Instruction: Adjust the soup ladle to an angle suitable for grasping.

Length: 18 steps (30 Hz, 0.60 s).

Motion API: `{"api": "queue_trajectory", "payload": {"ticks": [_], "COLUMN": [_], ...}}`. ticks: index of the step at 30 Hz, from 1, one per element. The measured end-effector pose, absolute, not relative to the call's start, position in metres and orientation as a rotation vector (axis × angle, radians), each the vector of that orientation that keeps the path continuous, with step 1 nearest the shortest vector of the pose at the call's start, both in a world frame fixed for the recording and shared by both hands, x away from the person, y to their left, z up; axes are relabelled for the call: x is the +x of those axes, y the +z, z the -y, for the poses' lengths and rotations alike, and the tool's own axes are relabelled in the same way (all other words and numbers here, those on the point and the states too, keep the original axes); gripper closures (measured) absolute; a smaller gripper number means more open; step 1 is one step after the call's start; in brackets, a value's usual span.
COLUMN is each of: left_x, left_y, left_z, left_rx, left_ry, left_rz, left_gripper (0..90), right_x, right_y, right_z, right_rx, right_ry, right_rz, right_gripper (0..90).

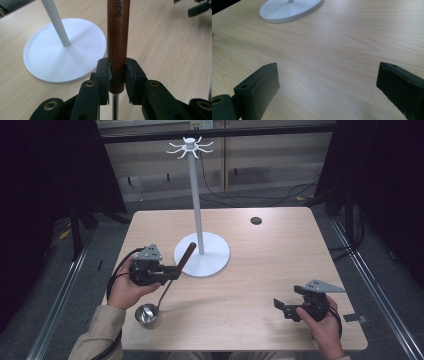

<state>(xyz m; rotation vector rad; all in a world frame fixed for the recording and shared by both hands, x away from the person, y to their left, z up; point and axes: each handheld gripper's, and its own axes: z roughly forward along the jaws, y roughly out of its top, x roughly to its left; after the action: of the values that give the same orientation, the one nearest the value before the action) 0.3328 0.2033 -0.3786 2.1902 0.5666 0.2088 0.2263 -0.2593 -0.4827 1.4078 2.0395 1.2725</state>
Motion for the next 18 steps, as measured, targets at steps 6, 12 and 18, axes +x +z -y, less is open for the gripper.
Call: {"api": "queue_trajectory", "payload": {"ticks": [6, 12, 18], "left_x": [0.326, 0.323, 0.322], "left_y": [-0.371, -0.359, -0.345], "left_z": [-0.214, -0.220, -0.218], "left_rx": [2.079, 1.976, 1.892], "left_ry": [0.259, 0.293, 0.372], "left_rz": [-0.572, -0.578, -0.609], "left_gripper": [74.8, 74.8, 74.8], "right_x": [0.226, 0.226, 0.226], "right_y": [-0.482, -0.481, -0.481], "right_z": [0.259, 0.258, 0.257], "right_rx": [1.409, 1.402, 1.399], "right_ry": [1.276, 1.281, 1.287], "right_rz": [-2.030, -2.028, -2.023], "right_gripper": [3.8, 3.8, 3.8]}}
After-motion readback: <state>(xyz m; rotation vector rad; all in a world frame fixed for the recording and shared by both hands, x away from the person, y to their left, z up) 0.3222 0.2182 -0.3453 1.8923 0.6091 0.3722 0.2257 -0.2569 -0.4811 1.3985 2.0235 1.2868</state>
